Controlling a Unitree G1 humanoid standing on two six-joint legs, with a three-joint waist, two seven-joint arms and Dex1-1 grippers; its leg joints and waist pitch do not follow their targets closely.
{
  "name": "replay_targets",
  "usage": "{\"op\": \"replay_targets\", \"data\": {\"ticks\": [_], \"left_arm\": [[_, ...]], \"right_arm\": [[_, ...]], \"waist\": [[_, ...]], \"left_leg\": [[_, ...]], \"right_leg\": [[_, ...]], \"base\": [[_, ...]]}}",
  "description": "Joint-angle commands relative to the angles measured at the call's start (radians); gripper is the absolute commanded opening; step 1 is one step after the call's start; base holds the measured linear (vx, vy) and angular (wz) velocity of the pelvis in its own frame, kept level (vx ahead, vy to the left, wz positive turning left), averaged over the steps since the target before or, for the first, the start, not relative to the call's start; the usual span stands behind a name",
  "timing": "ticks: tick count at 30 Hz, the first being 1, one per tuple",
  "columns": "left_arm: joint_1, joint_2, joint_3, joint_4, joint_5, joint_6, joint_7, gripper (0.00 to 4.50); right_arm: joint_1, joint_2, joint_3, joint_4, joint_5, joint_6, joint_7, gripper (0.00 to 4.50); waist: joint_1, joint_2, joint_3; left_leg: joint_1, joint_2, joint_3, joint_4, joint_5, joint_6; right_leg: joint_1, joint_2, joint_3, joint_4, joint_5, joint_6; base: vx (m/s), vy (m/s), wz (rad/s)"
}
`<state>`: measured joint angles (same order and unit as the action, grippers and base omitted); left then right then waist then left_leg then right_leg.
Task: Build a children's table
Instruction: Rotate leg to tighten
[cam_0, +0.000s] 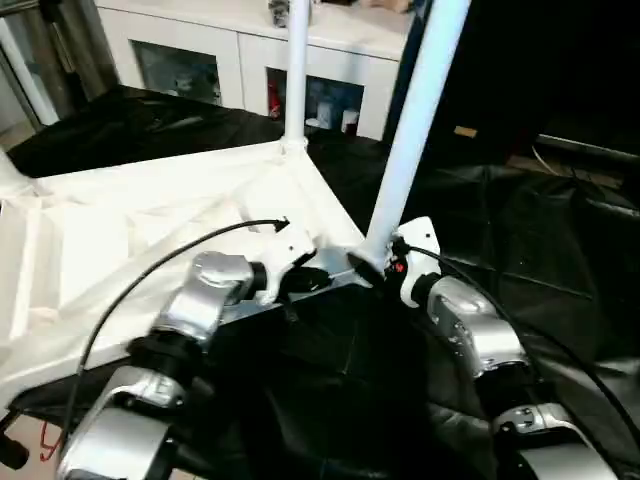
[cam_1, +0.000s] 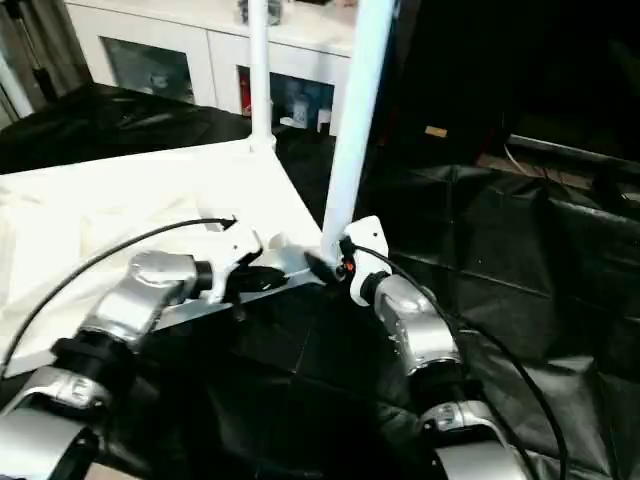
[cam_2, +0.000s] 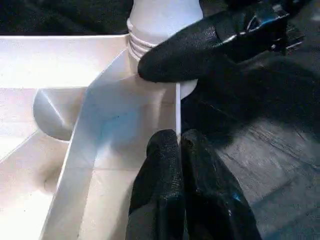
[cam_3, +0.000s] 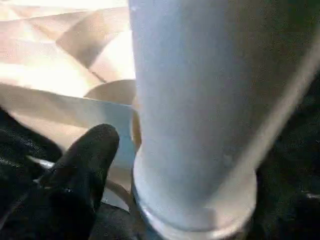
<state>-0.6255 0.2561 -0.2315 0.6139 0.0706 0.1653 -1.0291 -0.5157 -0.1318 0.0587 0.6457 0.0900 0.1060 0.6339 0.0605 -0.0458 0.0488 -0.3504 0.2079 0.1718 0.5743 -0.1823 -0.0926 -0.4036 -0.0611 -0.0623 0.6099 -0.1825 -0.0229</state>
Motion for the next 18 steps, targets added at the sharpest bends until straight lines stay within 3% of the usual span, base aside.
{"op": "replay_targets", "data": {"ticks": [1,4,7,11,14,18], "left_arm": [[0.011,-0.011,-0.044,-0.040,-0.039,-0.021,-0.081,0.00],[0.020,0.037,-0.050,-0.051,-0.043,-0.024,-0.163,0.00],[0.029,0.079,-0.057,-0.057,-0.050,-0.042,-0.234,0.00],[0.038,0.127,-0.067,-0.058,-0.055,-0.066,-0.305,0.00],[0.038,0.153,-0.070,-0.054,-0.060,-0.077,-0.339,0.00],[0.042,0.177,-0.073,-0.056,-0.068,-0.077,-0.381,0.00]], "right_arm": [[0.013,-0.013,0.099,-0.051,0.016,-0.009,0.157,3.95],[0.033,-0.085,0.126,-0.089,0.022,-0.007,0.295,3.95],[0.049,-0.138,0.143,-0.120,0.029,0.003,0.400,3.95],[0.063,-0.193,0.161,-0.145,0.037,0.018,0.505,3.95],[0.066,-0.215,0.165,-0.159,0.058,0.041,0.556,3.95],[0.063,-0.221,0.161,-0.165,0.074,0.050,0.585,3.59]], "waist": [[0.004,0.006,-0.060],[0.005,0.005,-0.060],[0.006,0.004,-0.058],[0.009,0.005,-0.055],[0.012,0.003,-0.056],[0.021,0.003,-0.058]], "left_leg": [[0.000,0.024,-0.001,-0.063,-0.175,0.038],[-0.001,0.024,-0.001,-0.060,-0.170,0.055],[0.001,0.025,0.000,-0.060,-0.185,0.062],[0.004,0.027,0.000,-0.063,-0.215,0.045],[0.004,0.029,0.000,-0.063,-0.216,0.045],[0.003,0.030,0.002,-0.061,-0.187,0.046]], "right_leg": [[0.055,-0.075,0.049,-0.071,-0.159,-0.203],[0.059,-0.074,0.048,-0.066,-0.118,-0.218],[0.057,-0.075,0.048,-0.070,-0.145,-0.223],[0.054,-0.074,0.047,-0.076,-0.216,-0.211],[0.053,-0.074,0.047,-0.074,-0.217,-0.211],[0.053,-0.075,0.047,-0.068,-0.189,-0.218]], "base": [[0.000,0.000,0.00],[0.000,0.000,0.00],[0.000,0.000,0.00],[0.000,0.000,0.00],[0.000,0.000,0.00],[0.000,0.000,0.00]]}}
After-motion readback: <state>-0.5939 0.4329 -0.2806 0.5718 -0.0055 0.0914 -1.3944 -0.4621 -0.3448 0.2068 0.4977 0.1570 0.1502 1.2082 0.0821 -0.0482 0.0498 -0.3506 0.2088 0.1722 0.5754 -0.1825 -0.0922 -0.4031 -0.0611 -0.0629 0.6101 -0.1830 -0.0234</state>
